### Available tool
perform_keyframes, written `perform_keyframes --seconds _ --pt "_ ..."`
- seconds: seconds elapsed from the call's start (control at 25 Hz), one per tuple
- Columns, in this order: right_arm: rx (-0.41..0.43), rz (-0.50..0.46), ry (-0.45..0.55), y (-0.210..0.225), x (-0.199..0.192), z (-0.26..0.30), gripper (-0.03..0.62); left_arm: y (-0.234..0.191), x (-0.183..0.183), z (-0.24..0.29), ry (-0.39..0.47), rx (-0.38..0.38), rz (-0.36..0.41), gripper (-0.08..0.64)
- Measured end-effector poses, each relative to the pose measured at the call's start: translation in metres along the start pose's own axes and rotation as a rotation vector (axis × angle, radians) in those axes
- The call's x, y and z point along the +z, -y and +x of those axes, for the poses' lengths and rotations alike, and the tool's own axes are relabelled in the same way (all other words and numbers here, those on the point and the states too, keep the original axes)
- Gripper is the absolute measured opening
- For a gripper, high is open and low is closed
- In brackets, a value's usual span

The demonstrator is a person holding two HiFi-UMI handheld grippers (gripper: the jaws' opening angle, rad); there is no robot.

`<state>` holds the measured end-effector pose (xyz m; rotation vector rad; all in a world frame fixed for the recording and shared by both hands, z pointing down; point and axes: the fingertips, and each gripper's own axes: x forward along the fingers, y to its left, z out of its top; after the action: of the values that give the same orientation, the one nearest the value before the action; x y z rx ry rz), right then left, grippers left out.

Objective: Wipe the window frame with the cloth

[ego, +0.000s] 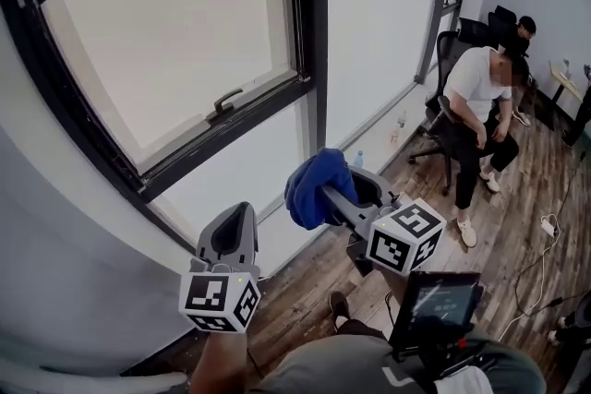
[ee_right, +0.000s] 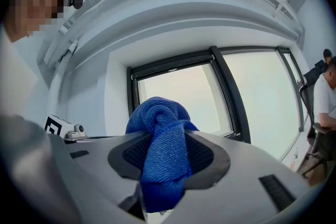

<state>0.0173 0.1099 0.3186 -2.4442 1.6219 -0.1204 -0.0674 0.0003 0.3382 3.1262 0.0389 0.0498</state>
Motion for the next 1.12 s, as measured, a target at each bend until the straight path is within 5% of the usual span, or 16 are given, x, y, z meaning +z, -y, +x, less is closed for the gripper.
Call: perform_keyframes --seconds 0.64,1.12 --pt "0.097 0.020 0.067 0.150 0.061 0.109 0.170 -0.038 0.034 0.189 0.005 0.076 0.041 0.009" --pt "0.035 0.040 0.121 0.202 0.096 0.222 0.170 -0.113 0.068 0.278 0.029 0.040 0.057 0.009"
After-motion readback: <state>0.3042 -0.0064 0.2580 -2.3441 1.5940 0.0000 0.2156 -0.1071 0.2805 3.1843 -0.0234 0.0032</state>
